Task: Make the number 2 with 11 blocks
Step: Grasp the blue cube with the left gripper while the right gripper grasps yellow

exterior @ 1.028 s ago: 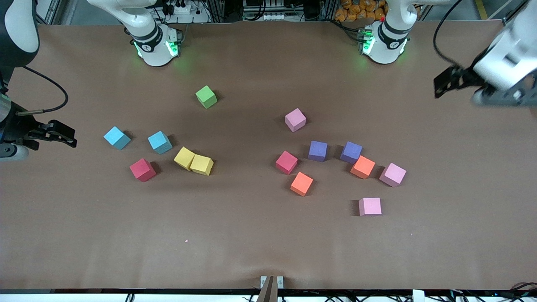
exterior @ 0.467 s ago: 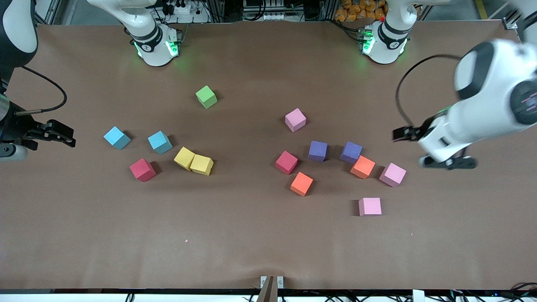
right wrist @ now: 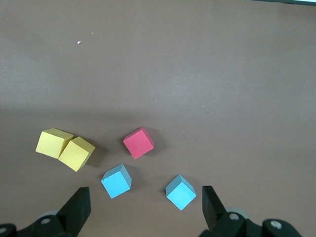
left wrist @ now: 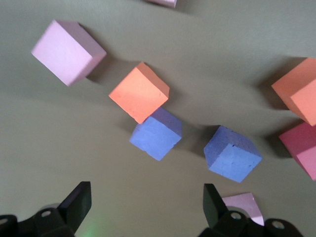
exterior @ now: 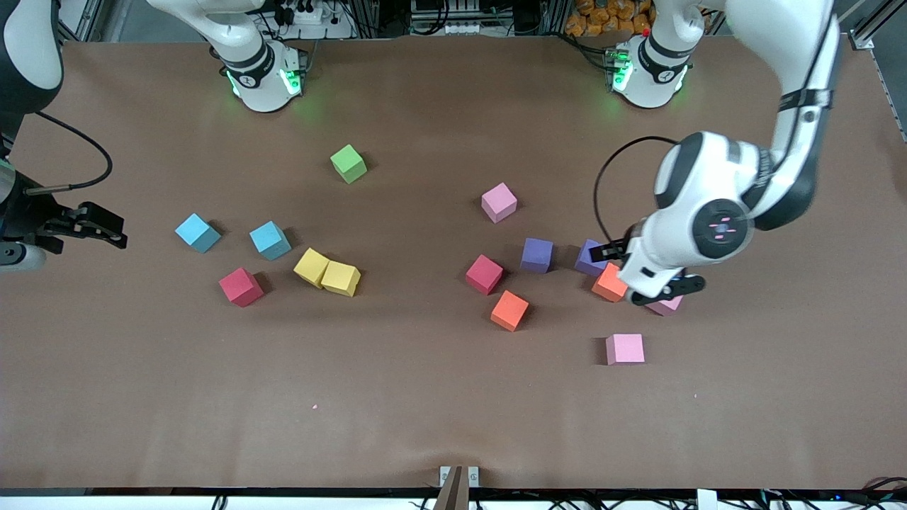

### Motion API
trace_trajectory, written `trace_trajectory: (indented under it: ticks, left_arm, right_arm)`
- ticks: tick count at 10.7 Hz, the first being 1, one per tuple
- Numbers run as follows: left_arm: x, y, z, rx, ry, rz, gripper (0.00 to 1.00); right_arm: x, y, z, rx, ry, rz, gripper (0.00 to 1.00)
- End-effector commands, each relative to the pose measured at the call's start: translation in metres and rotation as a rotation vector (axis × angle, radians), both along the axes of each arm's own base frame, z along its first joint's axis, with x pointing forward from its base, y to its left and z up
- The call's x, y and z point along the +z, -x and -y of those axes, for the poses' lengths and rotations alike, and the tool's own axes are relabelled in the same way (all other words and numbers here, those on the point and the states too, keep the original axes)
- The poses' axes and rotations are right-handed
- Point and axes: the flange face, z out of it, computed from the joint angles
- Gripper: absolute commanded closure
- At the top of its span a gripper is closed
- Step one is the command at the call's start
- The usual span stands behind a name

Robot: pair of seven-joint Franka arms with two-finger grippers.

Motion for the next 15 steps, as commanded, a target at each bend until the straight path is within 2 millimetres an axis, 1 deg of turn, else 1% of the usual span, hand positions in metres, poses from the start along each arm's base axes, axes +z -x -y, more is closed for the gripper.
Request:
trace_trajectory:
  ticks: [1, 2, 4, 5, 6, 7, 8, 9, 10, 11, 12, 13, 14, 15]
  left_arm:
    - [-0.034, 0.017, -0.004, 0.131, -0.024, 0.023, 0.00]
    - [-0.053, 0.026, -0.002, 0.203, -0.036, 0.044, 0.00]
    - [-0.071, 0.032, -0.007, 0.328, -0.052, 0.078, 0.00]
    - [-0.076, 0.033, -0.008, 0.405, -0.063, 0.089, 0.00]
    - [-0.081, 0.035, -0.006, 0.494, -0.073, 0.108, 0.00]
    - [-0.082, 0.037, -0.008, 0.557, -0.074, 0.131, 0.00]
    - [-0.088, 0.040, -0.009, 0.616, -0.072, 0.152, 0.00]
    - [-0.095, 0.043, -0.008, 0.674, -0.067, 0.176, 0.00]
    - [-0.105, 0.052, -0.002, 0.698, -0.062, 0.193, 0.00]
    - [-0.112, 0.057, -0.001, 0.716, -0.061, 0.198, 0.00]
    - [-0.118, 0.059, -0.001, 0.722, -0.068, 0.199, 0.00]
    - [-0.122, 0.063, -0.001, 0.720, -0.075, 0.192, 0.00]
    - [-0.126, 0.066, -0.001, 0.719, -0.081, 0.186, 0.00]
    - [-0.129, 0.067, -0.002, 0.718, -0.086, 0.183, 0.00]
  right_arm:
    - [0.003, 0.002, 0.005, 0.004, -0.011, -0.014, 0.00]
    - [-0.003, 0.003, 0.001, 0.014, -0.011, -0.025, 0.00]
    - [-0.030, 0.002, -0.010, 0.033, -0.011, -0.042, 0.00]
    - [-0.054, 0.000, -0.018, 0.046, -0.013, -0.033, 0.00]
    - [-0.079, 0.000, -0.035, 0.071, -0.021, -0.013, 0.00]
    - [-0.099, 0.001, -0.056, 0.105, -0.024, 0.002, 0.00]
    - [-0.116, 0.002, -0.072, 0.129, -0.025, -0.003, 0.00]
    - [-0.138, 0.007, -0.088, 0.156, -0.026, -0.008, 0.00]
    - [-0.160, 0.014, -0.100, 0.172, -0.037, -0.009, 0.00]
    - [-0.182, 0.022, -0.125, 0.212, -0.043, 0.001, 0.00]
    - [-0.210, 0.034, -0.156, 0.267, -0.048, 0.045, 0.00]
    - [-0.237, 0.042, -0.164, 0.286, -0.051, 0.089, 0.00]
    - [-0.259, 0.043, -0.167, 0.324, -0.047, 0.072, 0.00]
    - [-0.276, 0.044, -0.178, 0.380, -0.044, 0.073, 0.00]
